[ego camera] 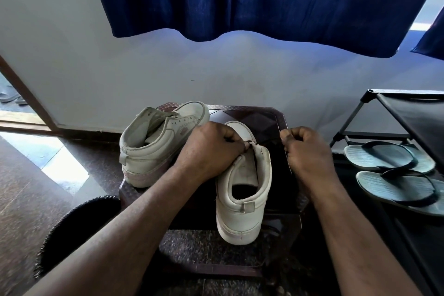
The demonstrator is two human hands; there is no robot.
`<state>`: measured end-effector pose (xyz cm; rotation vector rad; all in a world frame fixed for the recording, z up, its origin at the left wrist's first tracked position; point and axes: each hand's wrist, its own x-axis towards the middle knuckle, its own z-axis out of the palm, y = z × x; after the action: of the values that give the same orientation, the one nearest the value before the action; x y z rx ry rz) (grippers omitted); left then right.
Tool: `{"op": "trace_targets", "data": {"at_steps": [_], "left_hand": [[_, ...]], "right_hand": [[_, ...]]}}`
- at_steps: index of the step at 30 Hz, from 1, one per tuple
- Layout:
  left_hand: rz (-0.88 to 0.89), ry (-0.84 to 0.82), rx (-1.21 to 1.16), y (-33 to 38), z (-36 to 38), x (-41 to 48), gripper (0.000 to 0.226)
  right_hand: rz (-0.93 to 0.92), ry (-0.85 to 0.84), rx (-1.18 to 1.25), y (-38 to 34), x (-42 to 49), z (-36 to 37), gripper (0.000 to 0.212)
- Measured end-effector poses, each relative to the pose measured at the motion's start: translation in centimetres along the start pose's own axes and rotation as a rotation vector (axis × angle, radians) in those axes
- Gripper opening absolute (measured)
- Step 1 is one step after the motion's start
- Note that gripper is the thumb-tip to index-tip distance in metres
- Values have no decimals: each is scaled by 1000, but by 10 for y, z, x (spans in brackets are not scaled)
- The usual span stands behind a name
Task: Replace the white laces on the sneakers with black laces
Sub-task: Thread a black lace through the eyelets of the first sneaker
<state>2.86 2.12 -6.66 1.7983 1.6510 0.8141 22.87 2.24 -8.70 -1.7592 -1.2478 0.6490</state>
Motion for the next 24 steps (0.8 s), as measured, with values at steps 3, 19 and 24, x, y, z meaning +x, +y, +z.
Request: {"op": "trace_targets", "data": {"at_steps": [3,19,24], "left_hand": [[16,3,-2,0,0,-1,22],[95,-4,128,4,-5,-1,25],[106,23,138,4,-3,-2,23]], "right_hand": [[-90,-41,36,-4,-6,5,12],[-169,24,-408,0,-4,-5,22],[-356,-124,-146,0,-8,8,10]]}}
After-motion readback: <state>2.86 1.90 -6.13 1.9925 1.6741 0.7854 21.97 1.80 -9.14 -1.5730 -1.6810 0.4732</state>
